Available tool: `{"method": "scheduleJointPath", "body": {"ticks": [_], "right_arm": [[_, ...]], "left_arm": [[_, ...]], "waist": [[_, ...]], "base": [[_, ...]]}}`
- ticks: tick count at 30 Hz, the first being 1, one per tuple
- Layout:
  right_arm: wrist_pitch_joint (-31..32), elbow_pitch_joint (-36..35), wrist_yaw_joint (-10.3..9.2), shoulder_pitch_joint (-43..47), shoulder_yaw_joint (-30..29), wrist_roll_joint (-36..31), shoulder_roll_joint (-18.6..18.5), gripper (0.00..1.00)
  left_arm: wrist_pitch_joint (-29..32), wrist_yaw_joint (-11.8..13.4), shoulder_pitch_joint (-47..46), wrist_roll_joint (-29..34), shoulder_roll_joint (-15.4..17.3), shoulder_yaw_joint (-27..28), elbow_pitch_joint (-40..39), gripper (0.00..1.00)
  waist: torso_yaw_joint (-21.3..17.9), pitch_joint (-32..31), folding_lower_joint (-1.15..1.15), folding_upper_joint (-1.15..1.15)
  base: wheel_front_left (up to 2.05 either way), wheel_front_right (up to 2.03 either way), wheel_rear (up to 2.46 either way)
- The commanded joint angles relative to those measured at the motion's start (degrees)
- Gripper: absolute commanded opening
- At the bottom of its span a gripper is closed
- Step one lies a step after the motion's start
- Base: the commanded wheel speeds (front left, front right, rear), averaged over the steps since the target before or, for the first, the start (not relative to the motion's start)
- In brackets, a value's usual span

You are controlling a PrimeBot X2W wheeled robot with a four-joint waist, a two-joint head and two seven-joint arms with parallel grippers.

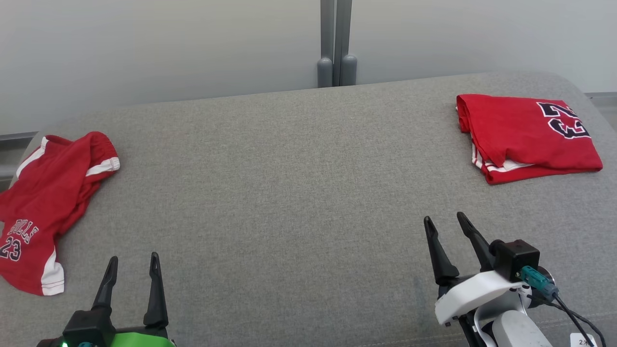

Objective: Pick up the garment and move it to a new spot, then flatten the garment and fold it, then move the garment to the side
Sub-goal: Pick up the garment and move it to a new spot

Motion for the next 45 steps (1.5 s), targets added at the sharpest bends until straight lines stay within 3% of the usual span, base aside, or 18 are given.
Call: {"method": "scheduleJointPath", "body": {"ticks": [1, 13, 45], "right_arm": [[-0.12, -0.03, -0.04, 0.73, -0.17, -0.47, -0.11, 1.0], [-0.08, 0.17, -0.04, 1.08, -0.02, -0.08, -0.12, 1.0], [-0.47, 1.65, -0.04, 1.41, 2.98, 1.57, -0.15, 1.0]], "left_arm": [[0.01, 0.0, 0.0, 0.3, 0.28, 0.18, -0.03, 1.0], [0.01, -0.05, -0.08, 0.42, 0.53, 0.46, 0.25, 1.0], [0.01, 1.19, 1.26, -0.07, 2.2, 1.02, -0.09, 1.0]], "waist": [[0.19, -0.03, 0.0, 0.0], [4.6, -0.16, 0.0, 0.0], [24.63, -1.55, 0.0, 0.0]], "base": [[0.0, 0.0, 0.0], [0.0, 0.0, 0.0], [0.0, 0.0, 0.0]]}}
